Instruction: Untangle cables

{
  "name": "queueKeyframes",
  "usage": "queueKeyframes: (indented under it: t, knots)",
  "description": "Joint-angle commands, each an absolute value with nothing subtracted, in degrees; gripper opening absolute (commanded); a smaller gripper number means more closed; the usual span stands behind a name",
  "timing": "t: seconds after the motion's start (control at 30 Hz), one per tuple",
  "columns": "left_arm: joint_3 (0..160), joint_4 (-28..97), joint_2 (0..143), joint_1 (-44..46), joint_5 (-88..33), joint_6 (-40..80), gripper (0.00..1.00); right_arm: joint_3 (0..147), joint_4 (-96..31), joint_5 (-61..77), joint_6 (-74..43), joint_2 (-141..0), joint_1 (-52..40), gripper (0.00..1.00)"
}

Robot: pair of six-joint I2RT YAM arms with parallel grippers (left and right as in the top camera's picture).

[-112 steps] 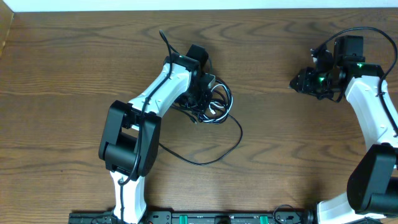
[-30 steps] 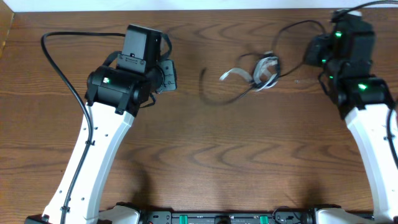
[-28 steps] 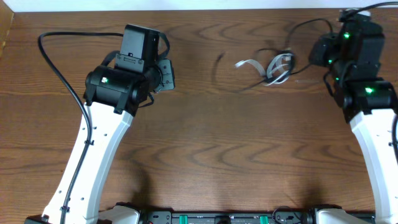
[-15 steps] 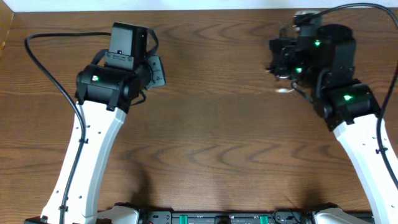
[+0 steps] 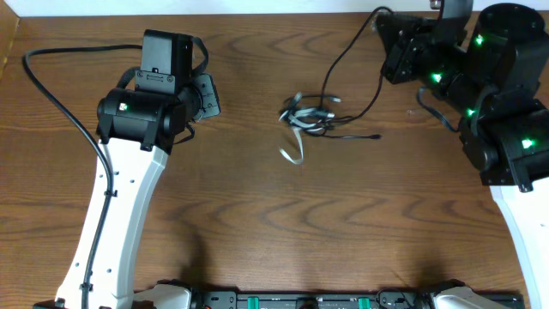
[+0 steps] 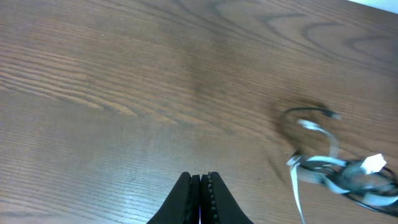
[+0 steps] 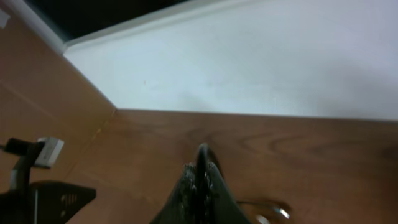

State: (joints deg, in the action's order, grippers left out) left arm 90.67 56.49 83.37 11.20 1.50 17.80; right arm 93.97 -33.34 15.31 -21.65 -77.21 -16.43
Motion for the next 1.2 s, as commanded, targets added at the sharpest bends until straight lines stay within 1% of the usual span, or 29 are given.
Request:
queueKeyframes:
  t: [0.0, 0.23, 0.37, 0.63, 0.93, 1.17]
  knots:
    - [91.8, 56.5, 82.7, 11.0, 1.4, 17.9, 0.07, 94.8, -35.0, 18.4, -24.2, -78.7, -16.6, 0.01]
    - [91.7, 56.6, 82.7, 11.0, 0.2, 17.8, 0.07, 93.8, -47.0, 16.3, -23.8, -84.4, -16.6, 0.01]
    - [91.6, 56.8, 82.7, 11.0, 0.2, 17.8, 0.08, 93.6, -51.0, 14.0, -22.4, -89.6, -16.4, 0.01]
    - [89.9, 57.0, 82.8, 11.1, -1.2, 17.7, 0.07, 93.6, -49.4, 11.9, -22.0, -98.9, -11.1, 0.01]
    - [89.8, 56.4, 86.0, 11.6, -9.6, 15.7, 0.08, 93.6, -48.9, 12.0, -22.0, -104.2, -4.7, 0.01]
    - [89.8, 53.4, 91.8, 15.3, -17.3, 14.2, 0.08, 93.6, -50.2, 11.4, -22.0, -106.1, -3.7, 0.02]
